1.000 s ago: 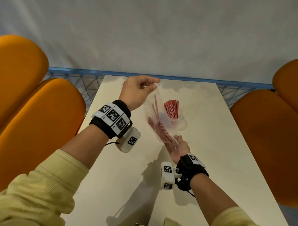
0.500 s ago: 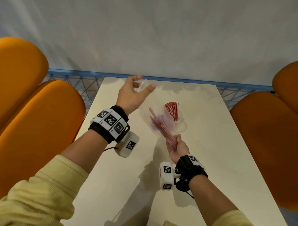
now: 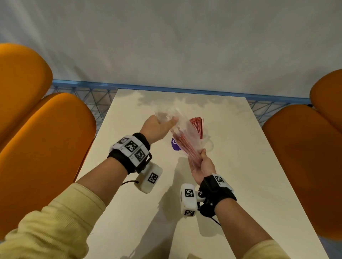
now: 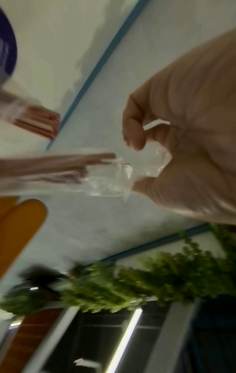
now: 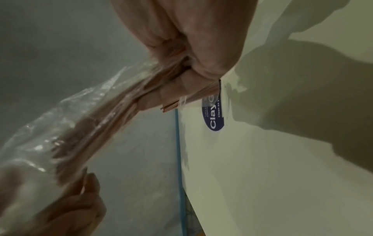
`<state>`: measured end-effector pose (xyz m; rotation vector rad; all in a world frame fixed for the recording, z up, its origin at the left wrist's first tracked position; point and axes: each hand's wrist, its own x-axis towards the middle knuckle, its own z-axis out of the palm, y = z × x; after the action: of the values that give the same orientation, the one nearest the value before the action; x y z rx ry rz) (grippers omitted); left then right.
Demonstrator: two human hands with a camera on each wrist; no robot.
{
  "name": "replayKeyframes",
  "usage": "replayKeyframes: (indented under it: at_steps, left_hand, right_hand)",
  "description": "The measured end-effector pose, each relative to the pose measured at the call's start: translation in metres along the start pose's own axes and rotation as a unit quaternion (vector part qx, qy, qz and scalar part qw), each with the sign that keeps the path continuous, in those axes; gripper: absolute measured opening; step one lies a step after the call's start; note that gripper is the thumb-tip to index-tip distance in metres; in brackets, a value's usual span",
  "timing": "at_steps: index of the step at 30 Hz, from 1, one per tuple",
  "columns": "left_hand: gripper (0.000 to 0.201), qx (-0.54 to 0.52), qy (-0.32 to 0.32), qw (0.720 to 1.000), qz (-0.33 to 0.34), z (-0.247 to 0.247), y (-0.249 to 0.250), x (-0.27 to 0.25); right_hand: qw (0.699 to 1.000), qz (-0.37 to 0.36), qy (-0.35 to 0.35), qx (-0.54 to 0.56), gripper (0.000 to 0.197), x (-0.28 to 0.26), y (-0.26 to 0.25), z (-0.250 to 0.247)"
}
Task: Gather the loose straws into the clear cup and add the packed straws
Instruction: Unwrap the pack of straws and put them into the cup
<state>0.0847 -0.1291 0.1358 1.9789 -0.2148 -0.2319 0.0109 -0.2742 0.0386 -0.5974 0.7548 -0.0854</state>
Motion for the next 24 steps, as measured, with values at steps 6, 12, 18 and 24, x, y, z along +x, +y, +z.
replayKeyframes:
  at_steps: [6, 12, 18, 24]
  left_hand:
    - [0.045, 0.137, -0.037, 0.990, 0.006, 0.013, -0.009, 0.001]
    - [0.050, 0.078, -0.027, 0.996, 0.034, 0.001, 0.005, 0.001]
    - [0.033, -0.039, 0.081, 0.991, 0.095, -0.013, 0.023, 0.006]
    - [0.043, 0.031, 0.047, 0.997, 0.048, -0.001, 0.003, 0.003]
  right_hand:
    - [0.999, 0.017, -0.027, 0.001, 0.031, -0.002, 0.001, 0.003]
    - [1.000, 0.012, -0.025, 0.009, 0.030, 0.000, -0.003, -0.003]
    - [1.000, -0.001, -0.015, 0.000, 0.028, -0.007, -0.002, -0.003]
    - [1.000, 0.004, -0.024, -0.012, 0.028, -0.007, -0.004, 0.006]
